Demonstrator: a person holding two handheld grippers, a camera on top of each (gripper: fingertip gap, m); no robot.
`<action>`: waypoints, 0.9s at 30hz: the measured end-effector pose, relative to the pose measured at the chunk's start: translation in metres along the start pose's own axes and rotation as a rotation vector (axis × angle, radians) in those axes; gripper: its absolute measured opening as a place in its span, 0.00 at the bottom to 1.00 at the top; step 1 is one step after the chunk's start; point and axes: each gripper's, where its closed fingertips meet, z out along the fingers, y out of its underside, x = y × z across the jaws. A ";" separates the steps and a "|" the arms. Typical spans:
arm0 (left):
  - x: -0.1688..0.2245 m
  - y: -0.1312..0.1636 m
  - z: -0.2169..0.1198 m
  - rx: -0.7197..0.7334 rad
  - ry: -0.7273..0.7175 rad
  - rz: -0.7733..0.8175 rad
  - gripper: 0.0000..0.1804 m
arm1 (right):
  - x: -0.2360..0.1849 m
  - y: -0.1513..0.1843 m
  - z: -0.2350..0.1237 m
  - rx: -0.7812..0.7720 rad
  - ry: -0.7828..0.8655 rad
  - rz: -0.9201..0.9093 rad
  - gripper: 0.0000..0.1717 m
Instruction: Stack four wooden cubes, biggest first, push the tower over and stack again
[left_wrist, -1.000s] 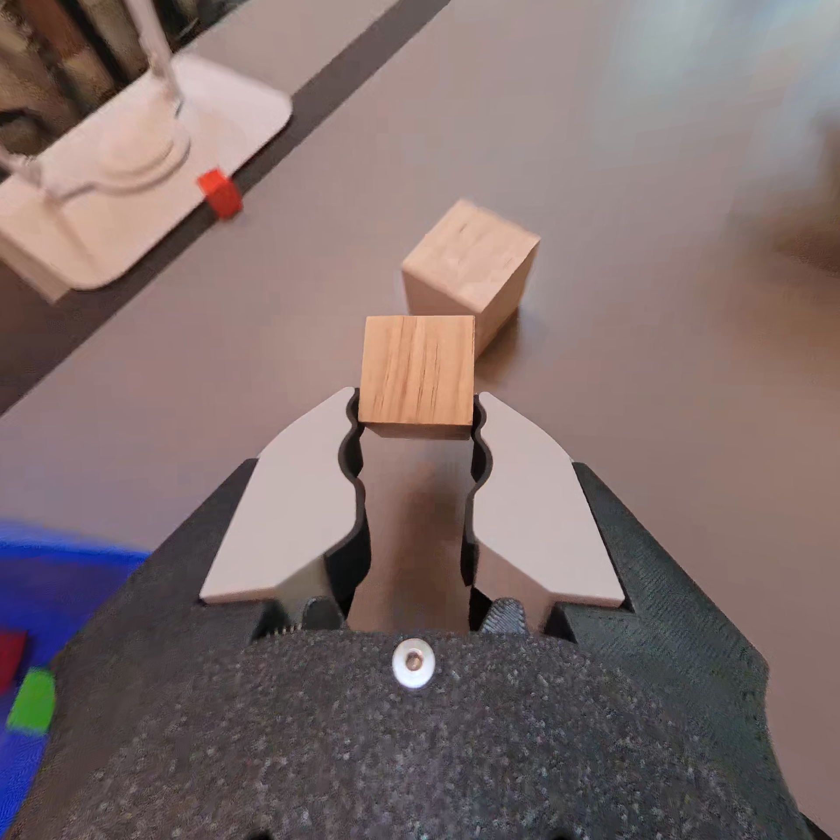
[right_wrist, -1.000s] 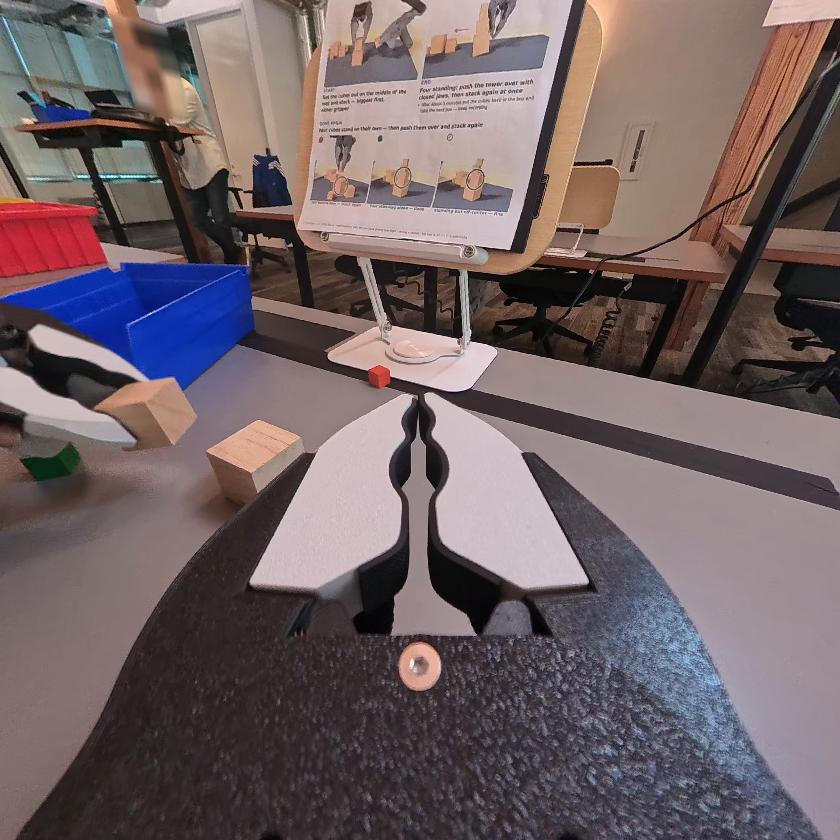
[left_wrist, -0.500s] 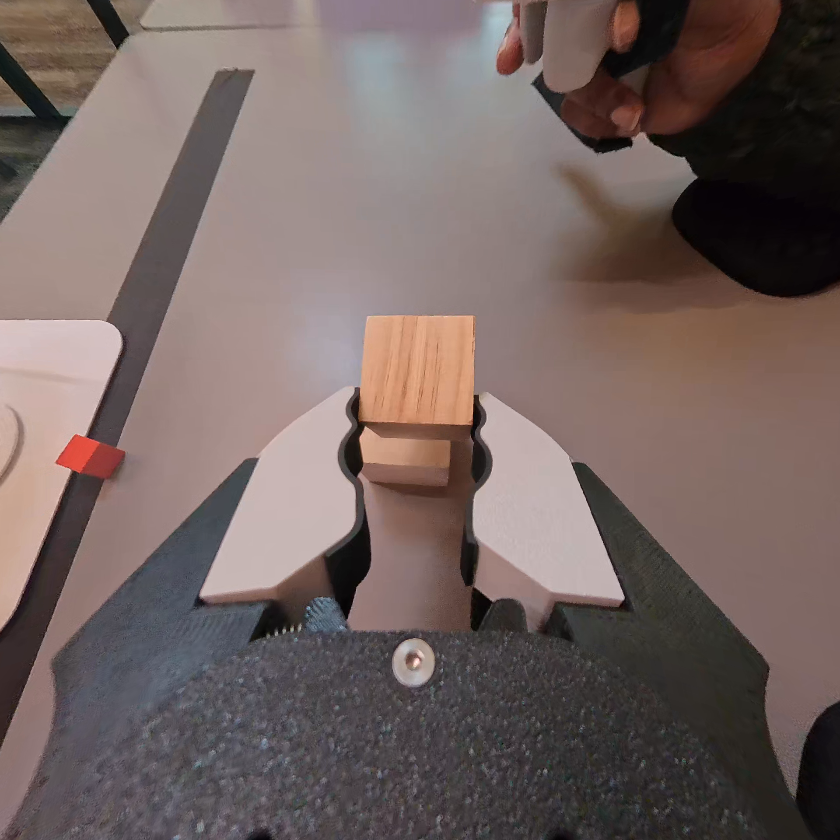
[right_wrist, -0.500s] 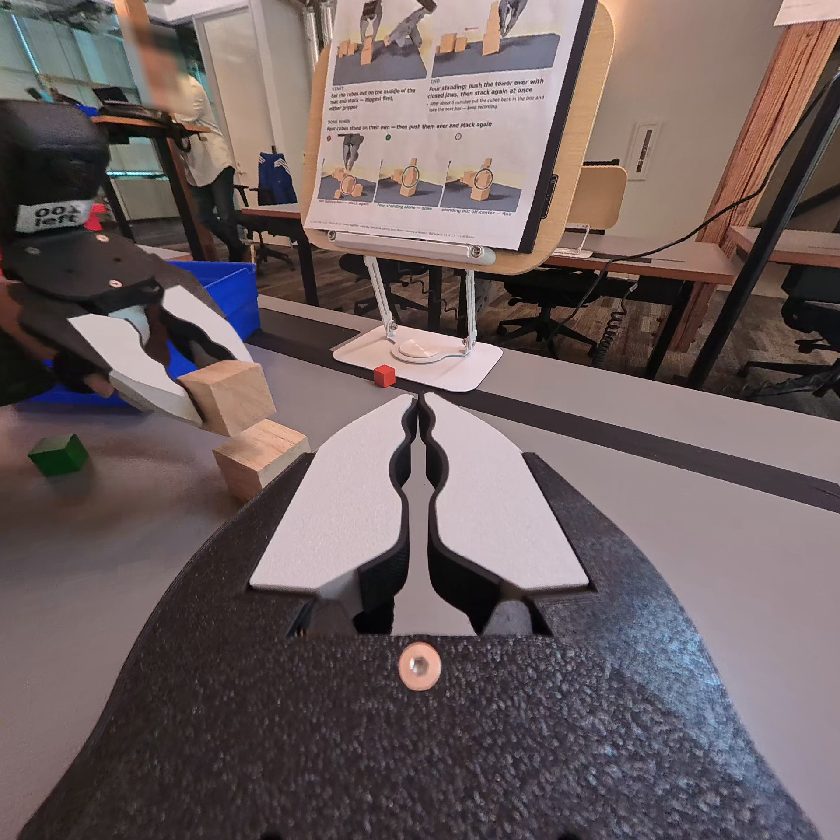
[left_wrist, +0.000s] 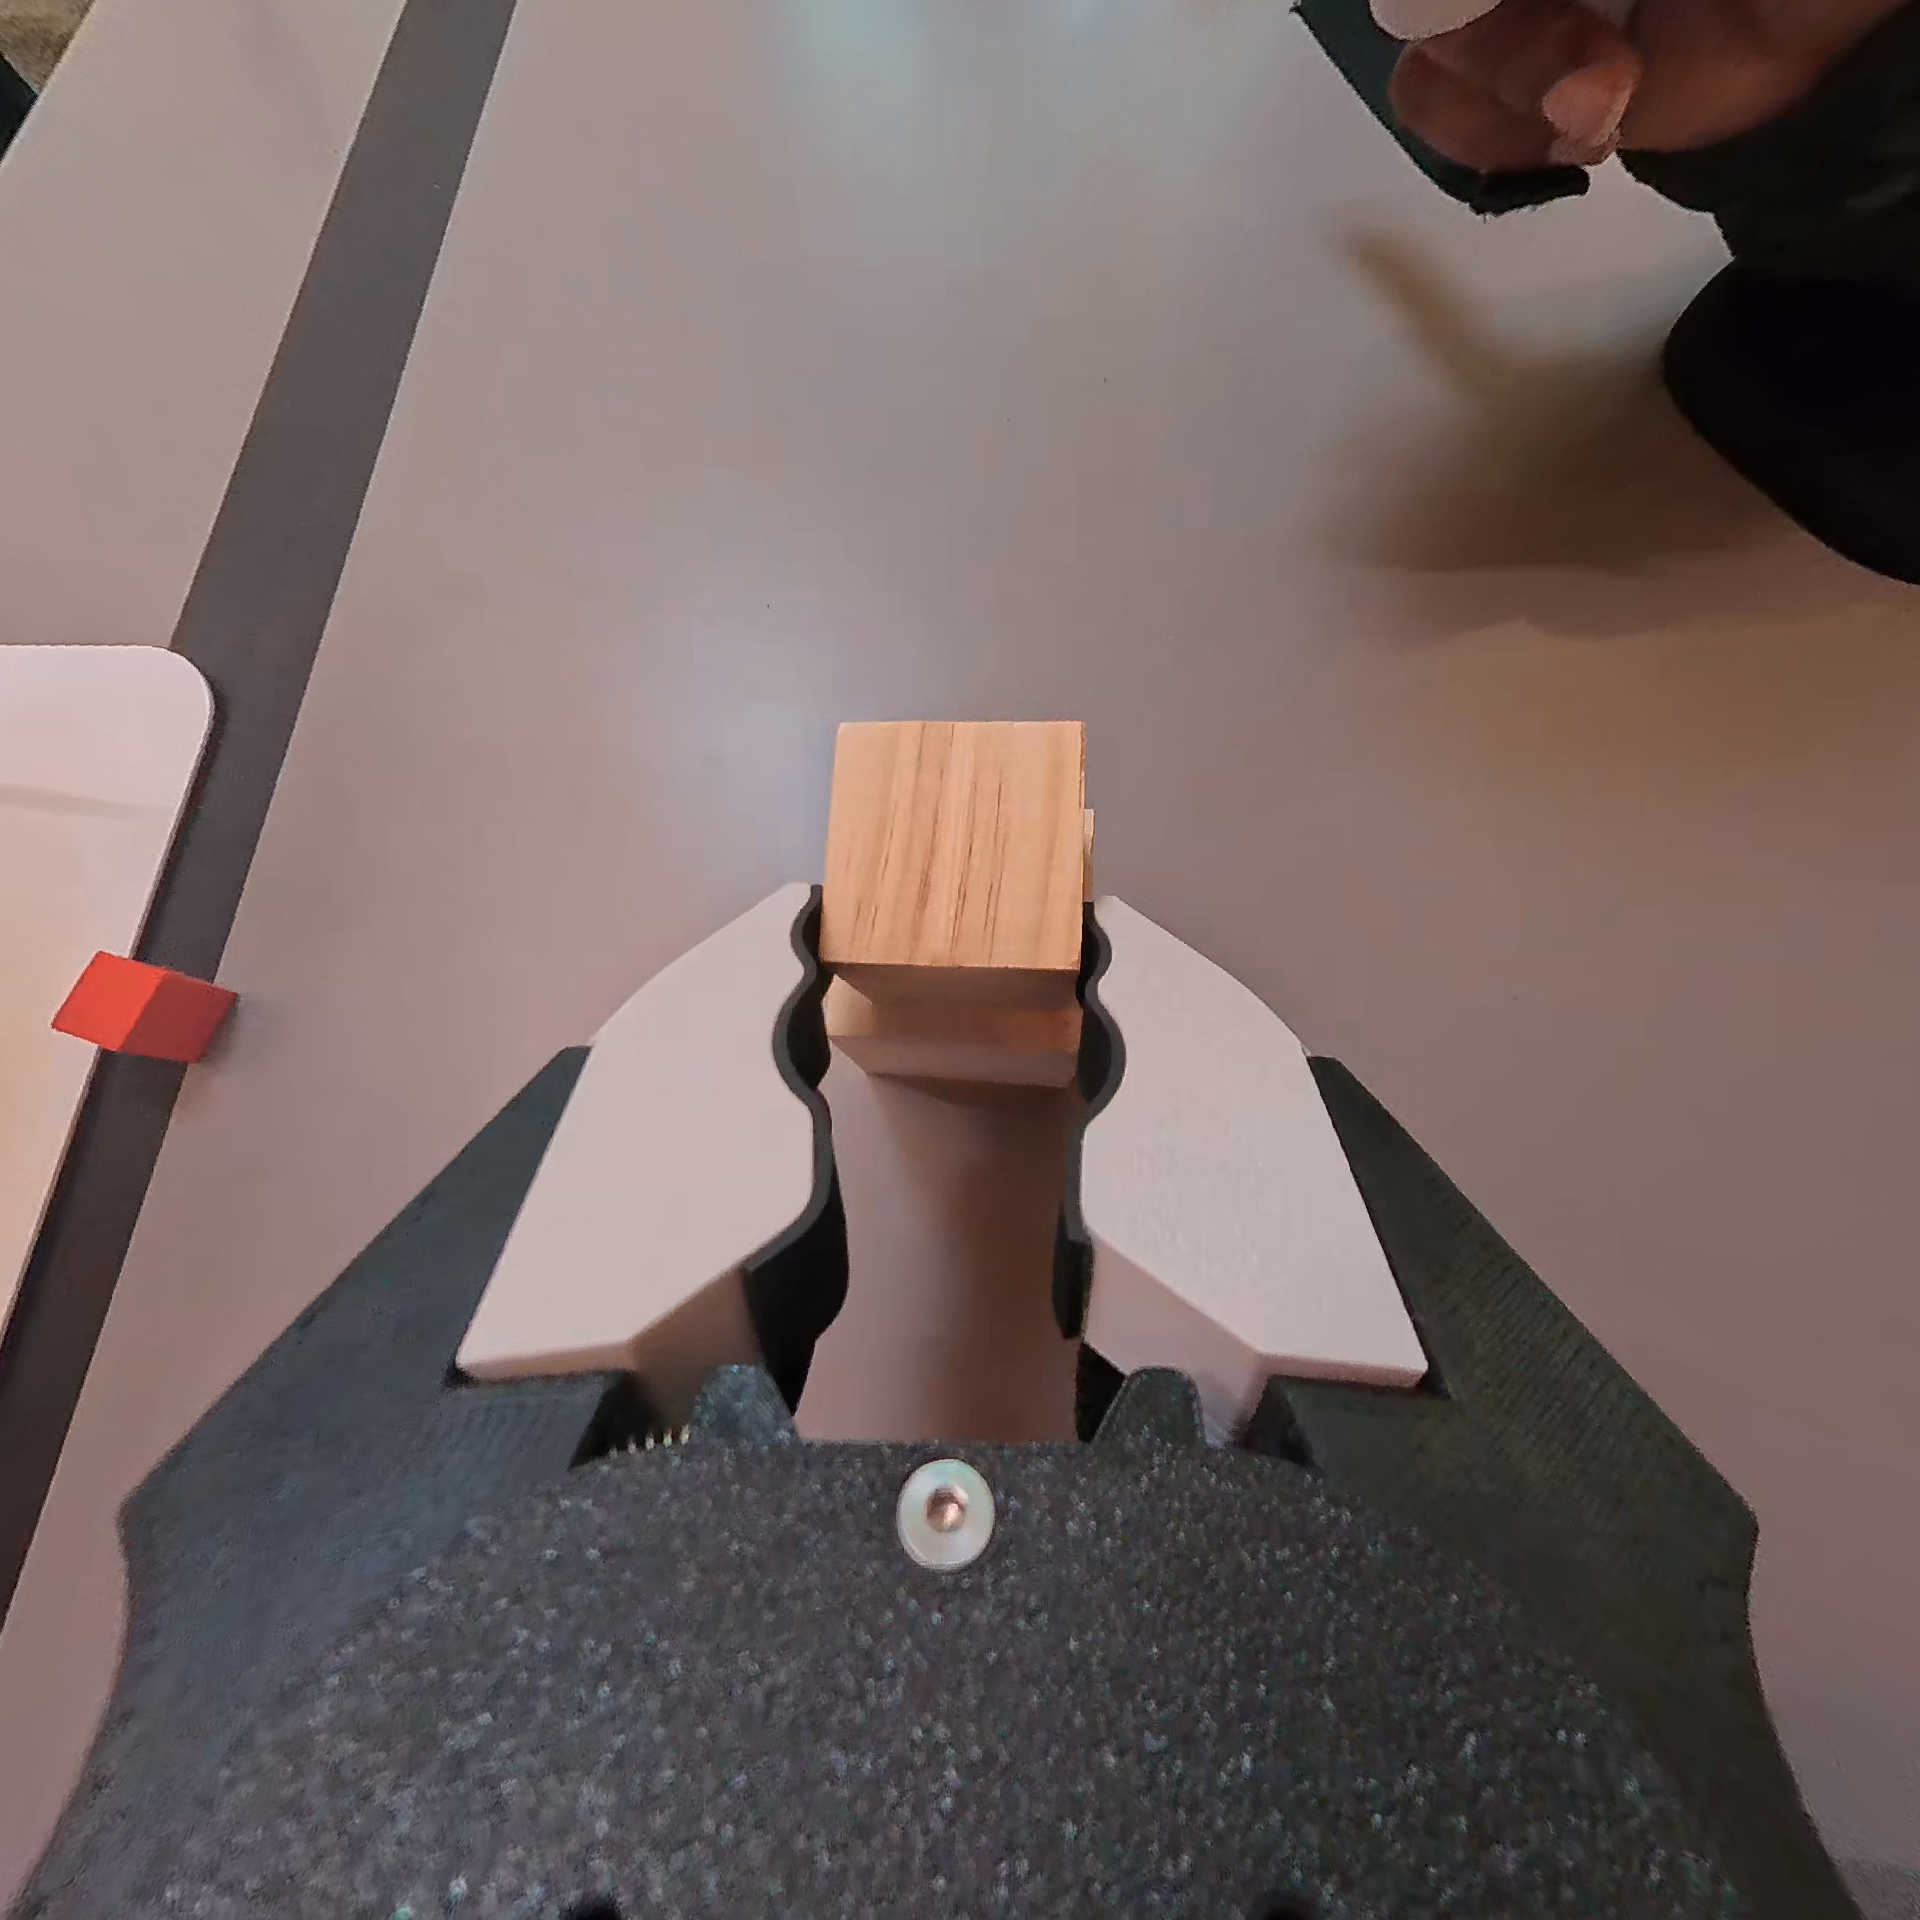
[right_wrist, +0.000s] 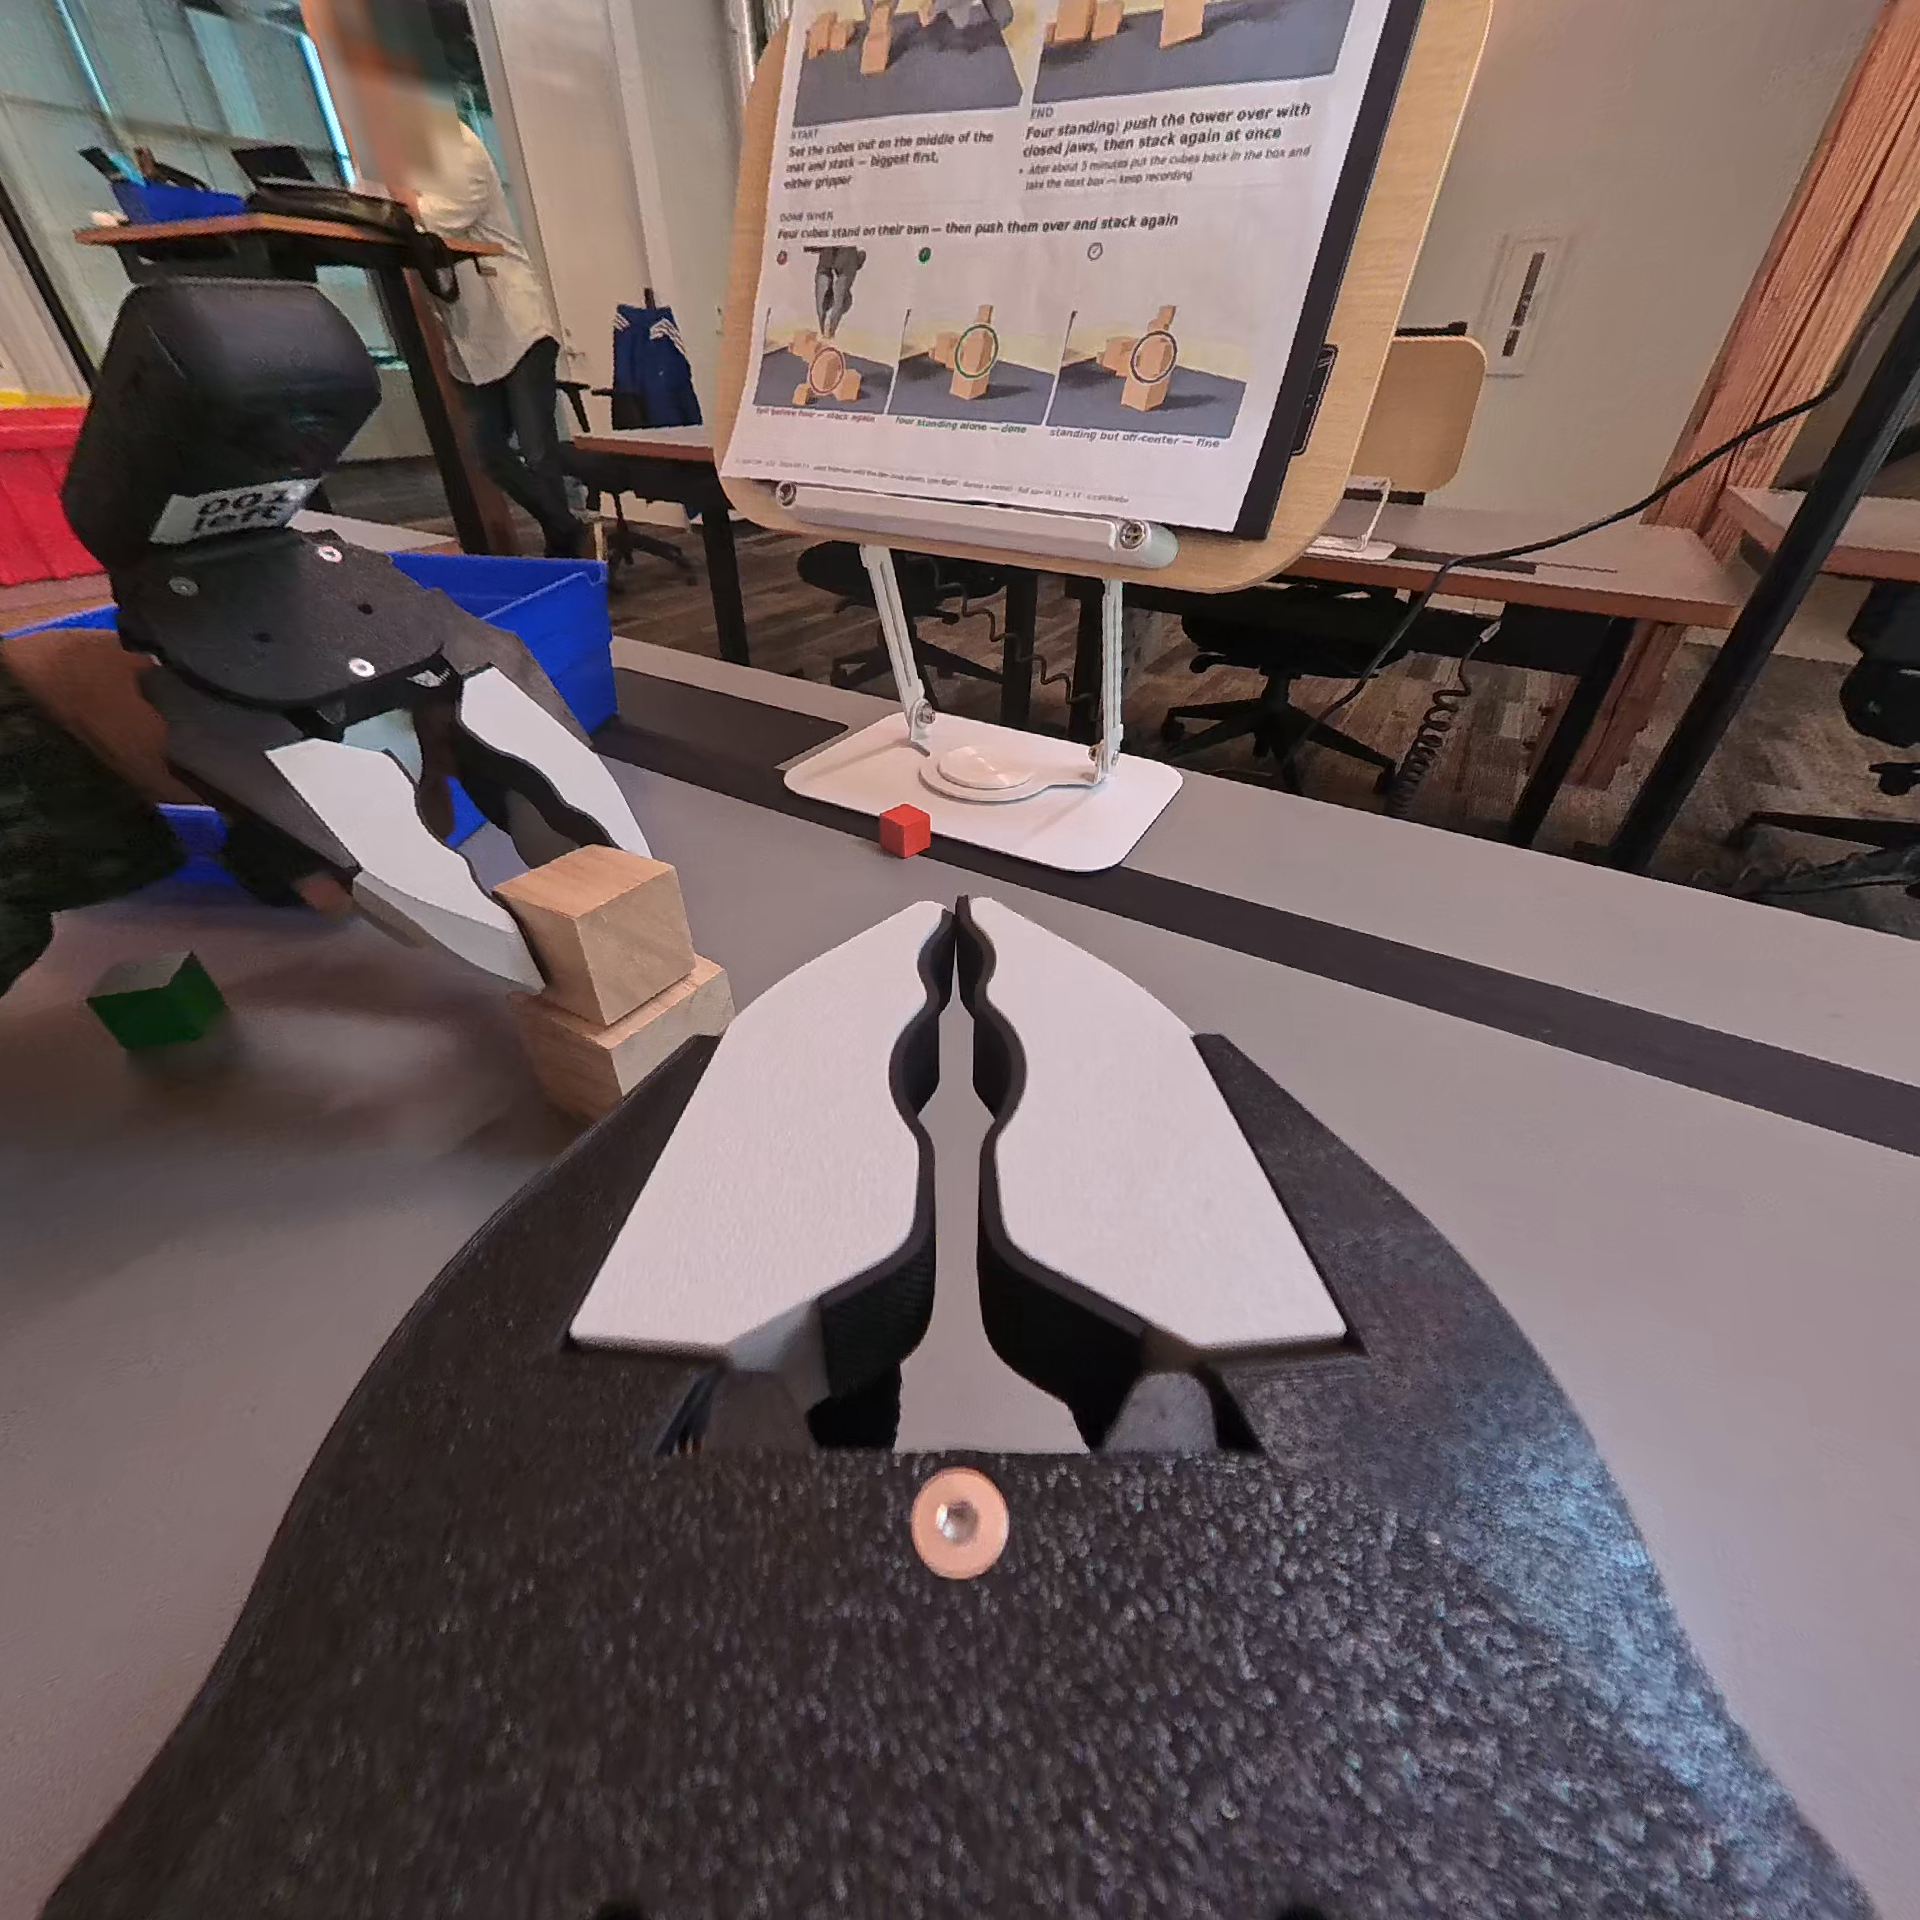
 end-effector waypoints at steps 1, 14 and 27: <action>0.000 0.000 0.000 -0.002 0.001 0.000 0.25 | 0.000 0.000 0.000 -0.001 -0.001 0.000 0.00; 0.000 0.001 0.001 -0.033 -0.012 0.015 0.25 | -0.003 0.003 0.001 -0.010 -0.012 -0.002 0.00; -0.001 -0.003 0.000 0.018 0.002 0.025 0.25 | -0.005 0.005 0.002 -0.016 -0.018 -0.005 0.00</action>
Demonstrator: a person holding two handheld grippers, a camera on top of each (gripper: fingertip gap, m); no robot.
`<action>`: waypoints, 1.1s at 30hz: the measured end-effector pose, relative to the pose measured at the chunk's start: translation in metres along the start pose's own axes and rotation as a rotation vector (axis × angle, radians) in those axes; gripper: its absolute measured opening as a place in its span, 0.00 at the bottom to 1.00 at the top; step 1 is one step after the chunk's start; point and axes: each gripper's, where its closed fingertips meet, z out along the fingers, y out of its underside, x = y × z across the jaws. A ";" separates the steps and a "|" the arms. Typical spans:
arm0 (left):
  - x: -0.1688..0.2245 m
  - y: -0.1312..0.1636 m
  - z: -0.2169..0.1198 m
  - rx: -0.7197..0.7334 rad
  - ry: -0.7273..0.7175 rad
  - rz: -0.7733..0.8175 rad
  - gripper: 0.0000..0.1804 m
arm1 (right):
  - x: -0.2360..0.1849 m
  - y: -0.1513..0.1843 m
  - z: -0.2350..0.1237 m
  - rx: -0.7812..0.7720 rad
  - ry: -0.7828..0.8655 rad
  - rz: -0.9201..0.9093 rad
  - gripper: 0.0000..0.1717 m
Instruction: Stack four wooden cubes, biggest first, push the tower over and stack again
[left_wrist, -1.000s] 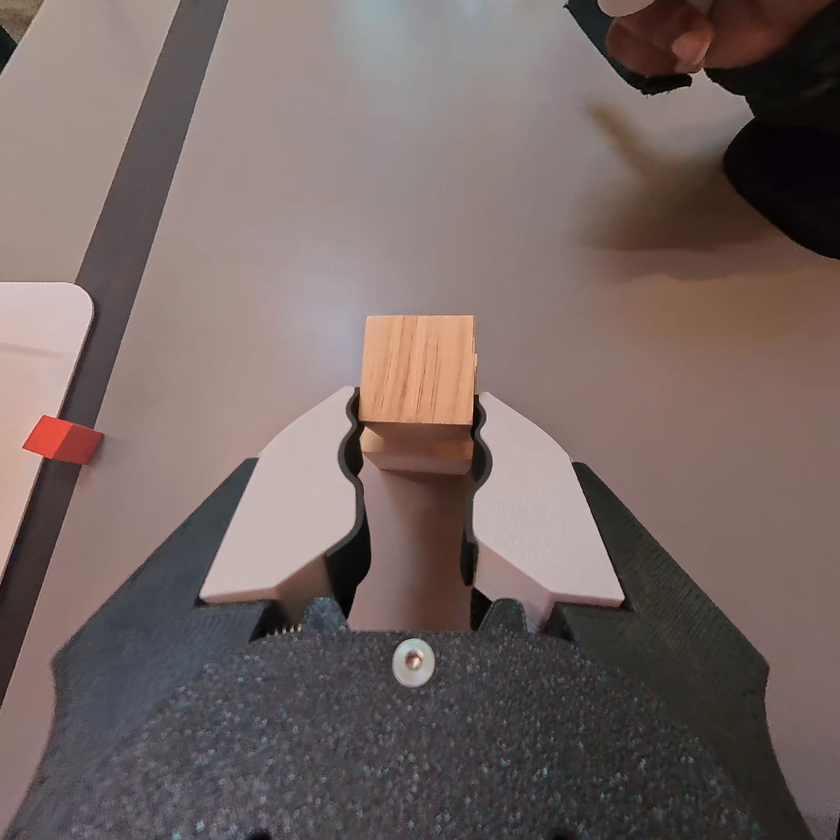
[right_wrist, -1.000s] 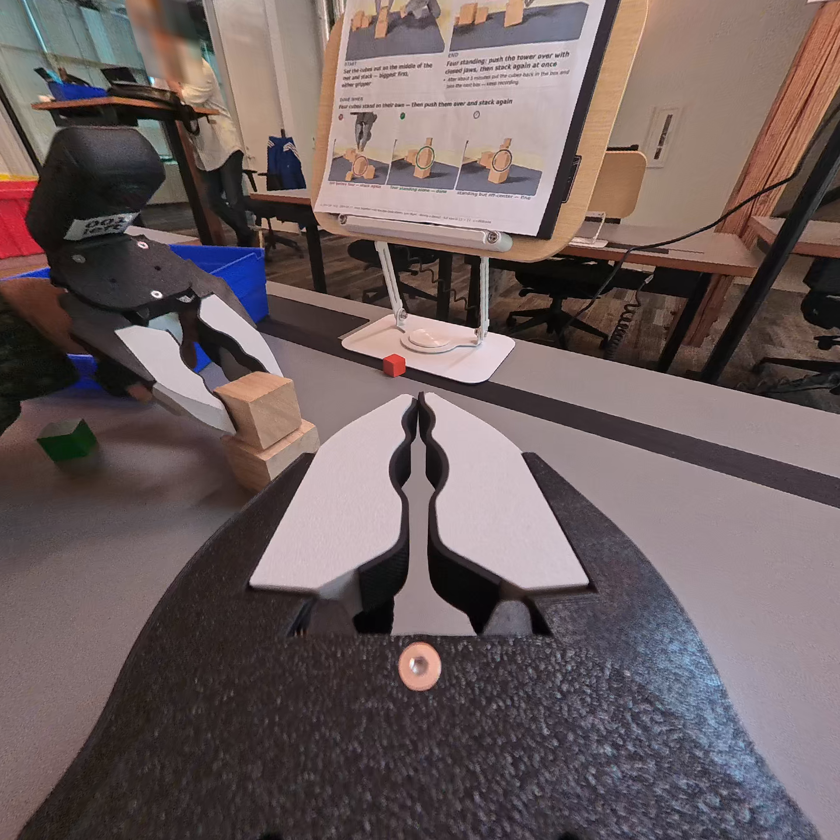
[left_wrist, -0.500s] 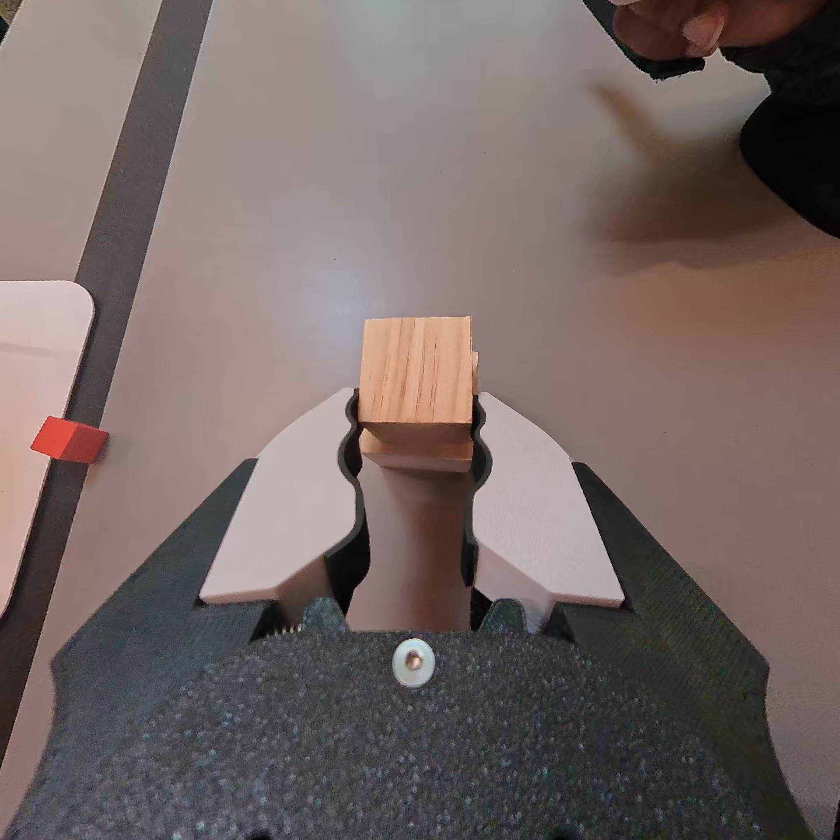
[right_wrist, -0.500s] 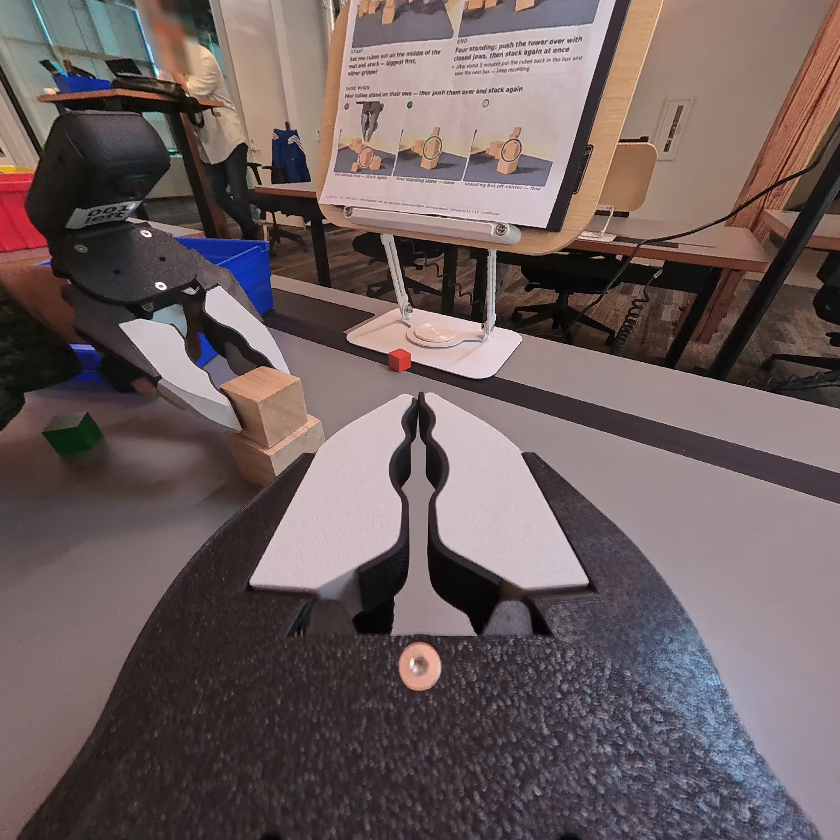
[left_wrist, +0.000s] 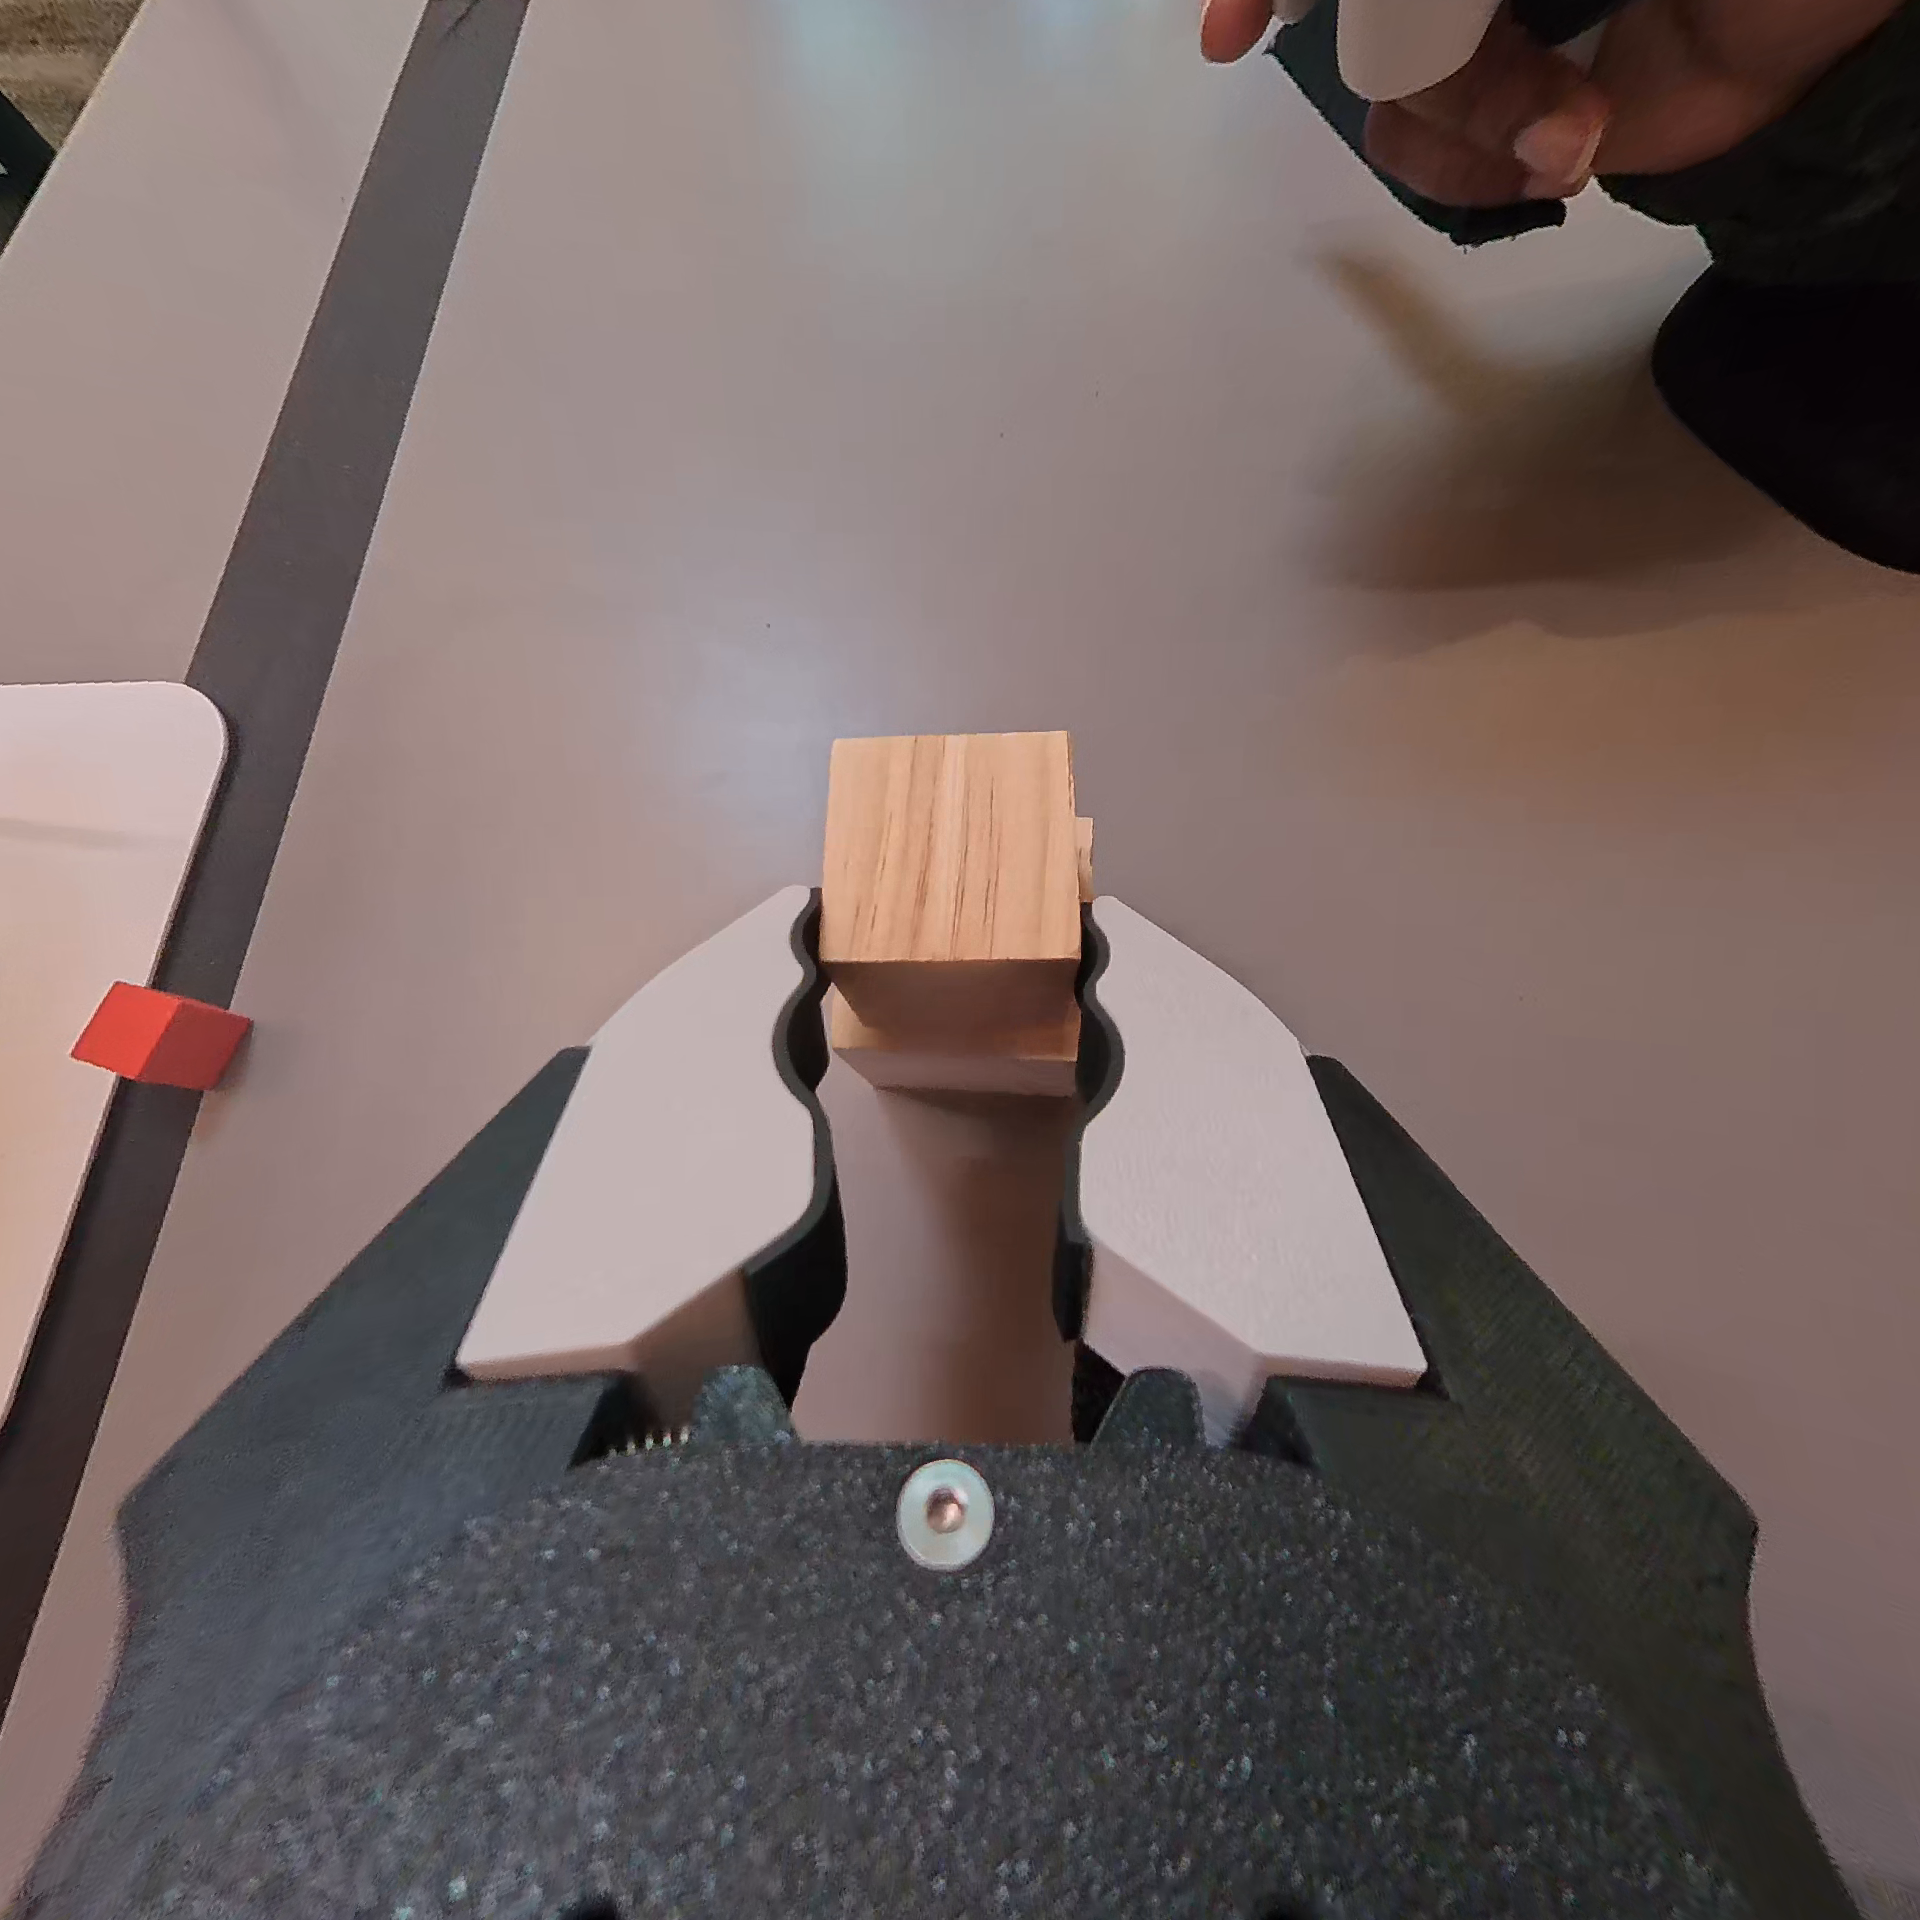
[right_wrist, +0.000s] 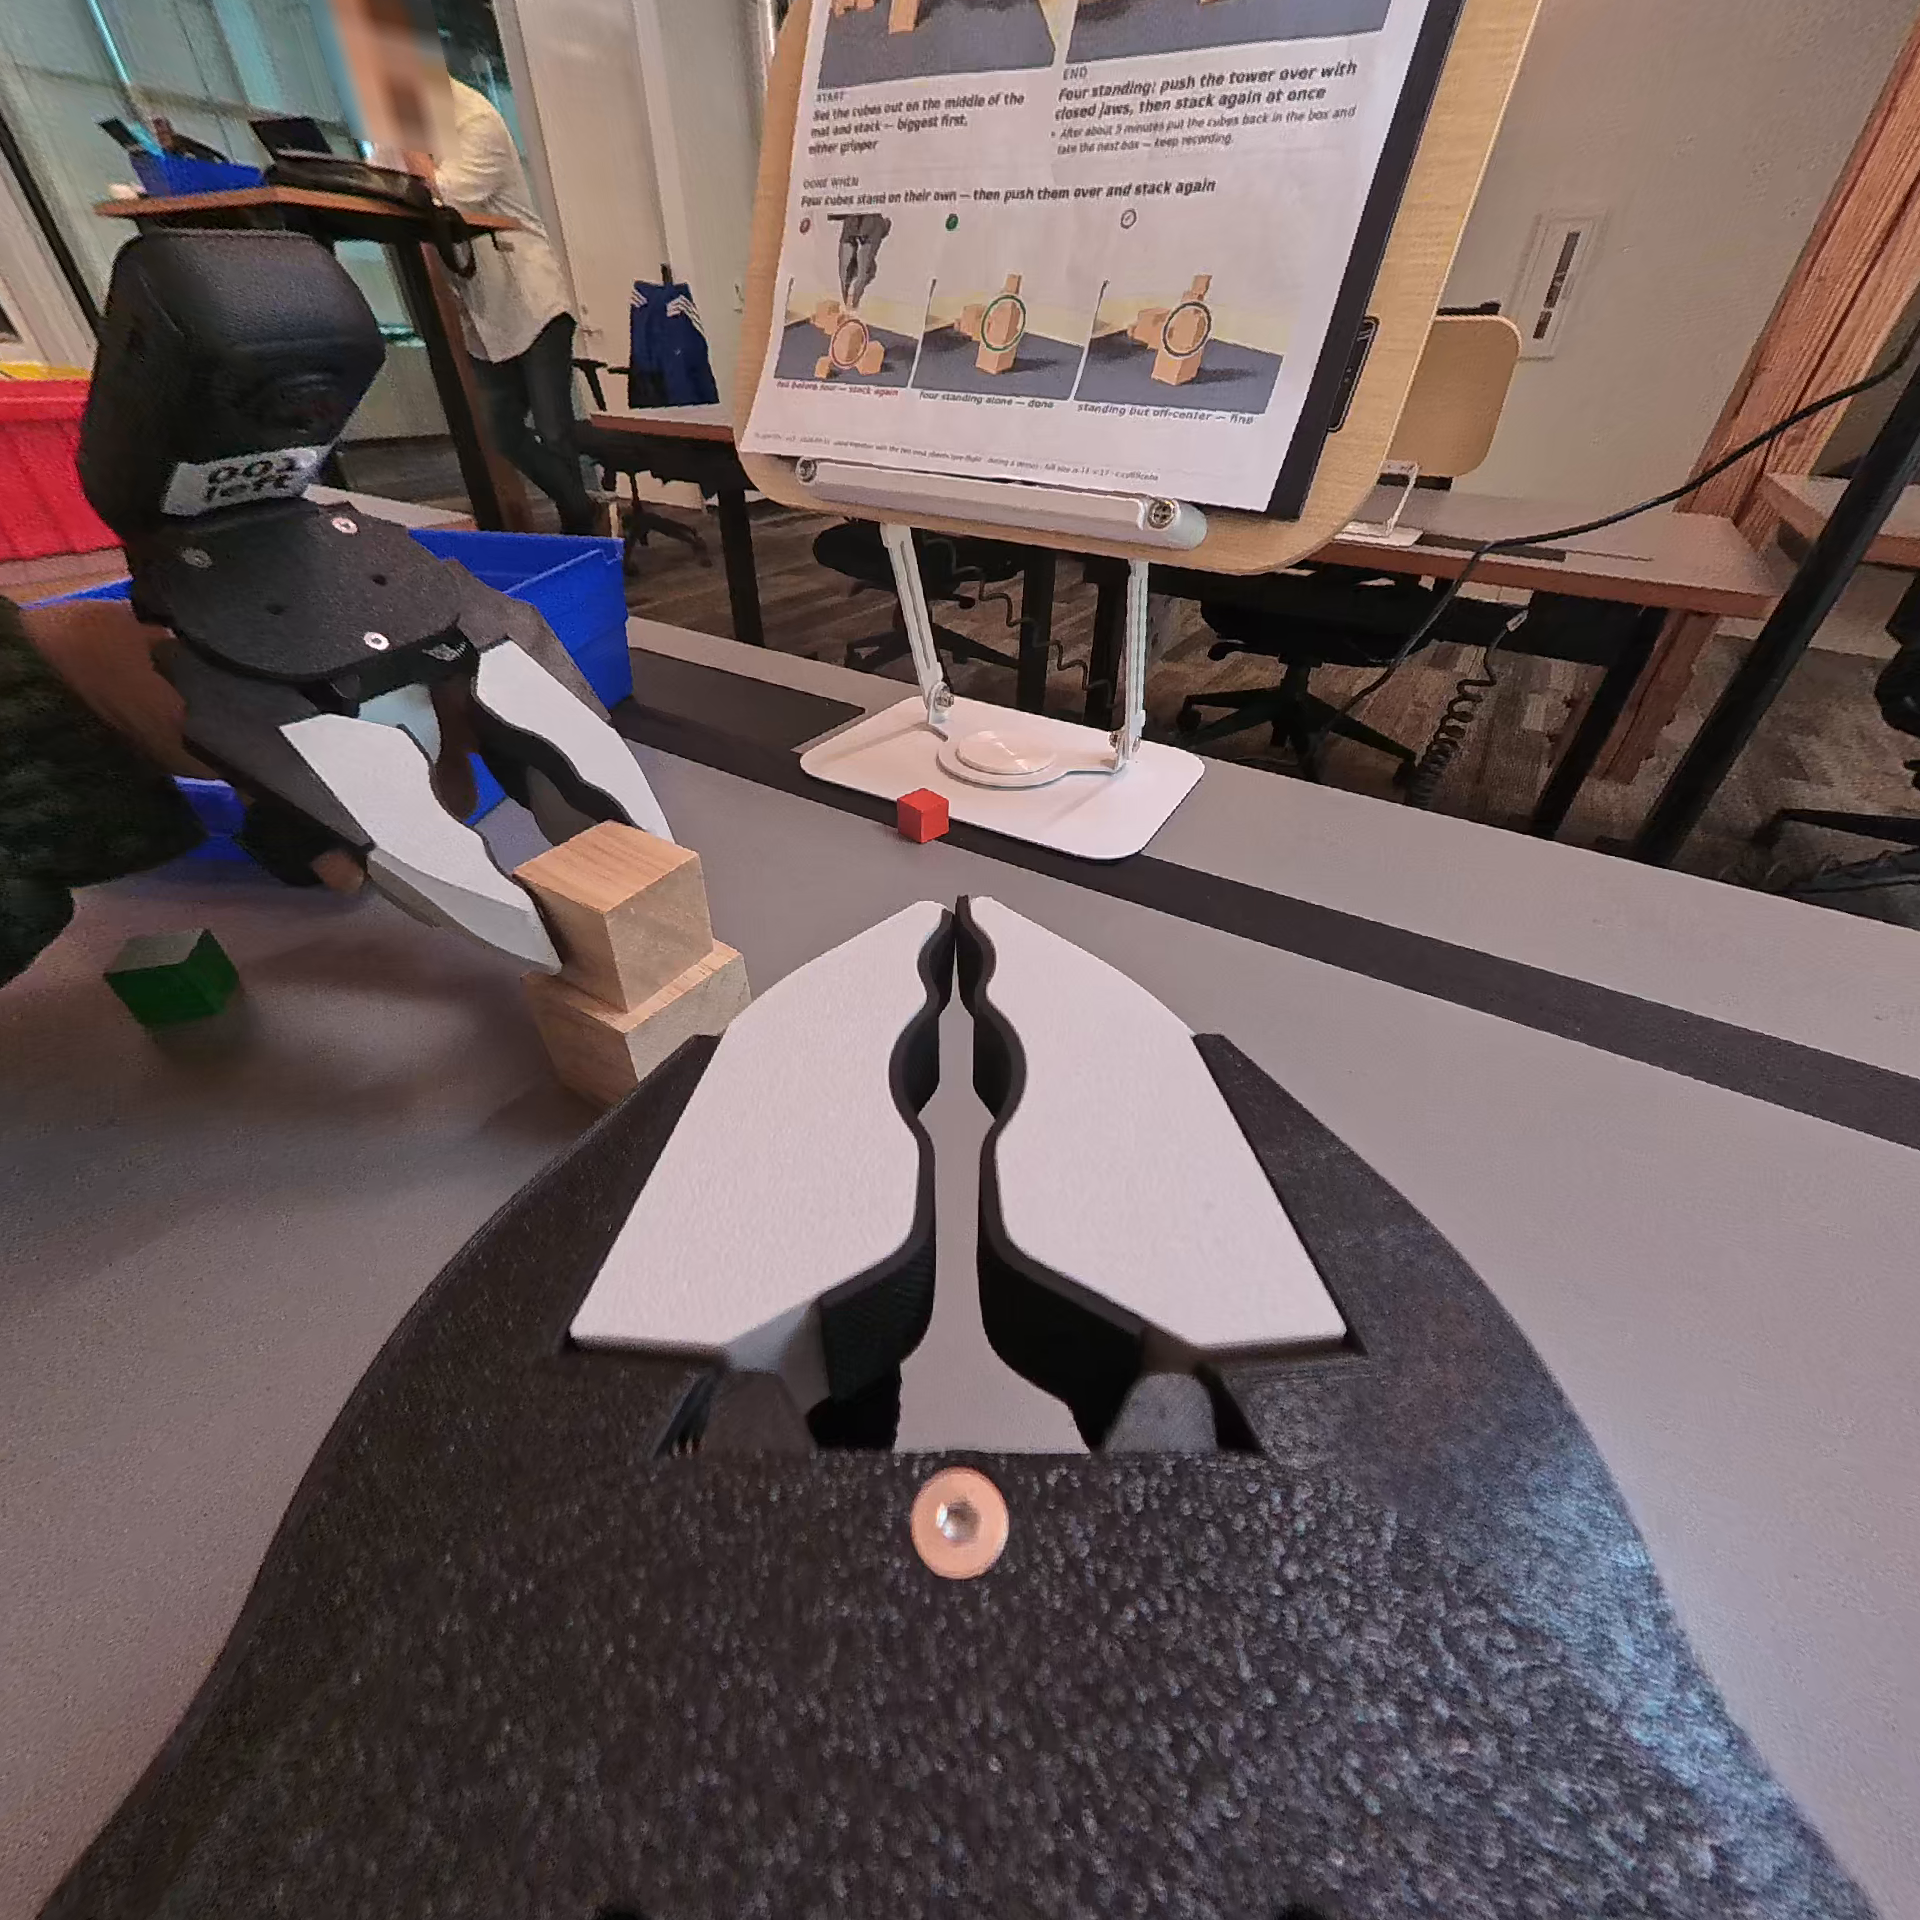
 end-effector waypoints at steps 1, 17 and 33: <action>0.001 -0.001 0.000 0.012 0.006 0.002 0.25 | 0.000 0.000 0.000 0.000 0.000 0.000 0.00; 0.003 -0.005 0.001 0.090 0.054 -0.002 0.25 | 0.000 0.002 0.000 -0.004 -0.001 0.001 0.00; 0.003 -0.005 -0.003 0.107 0.060 -0.004 0.25 | 0.002 0.000 -0.001 0.004 0.014 -0.002 0.00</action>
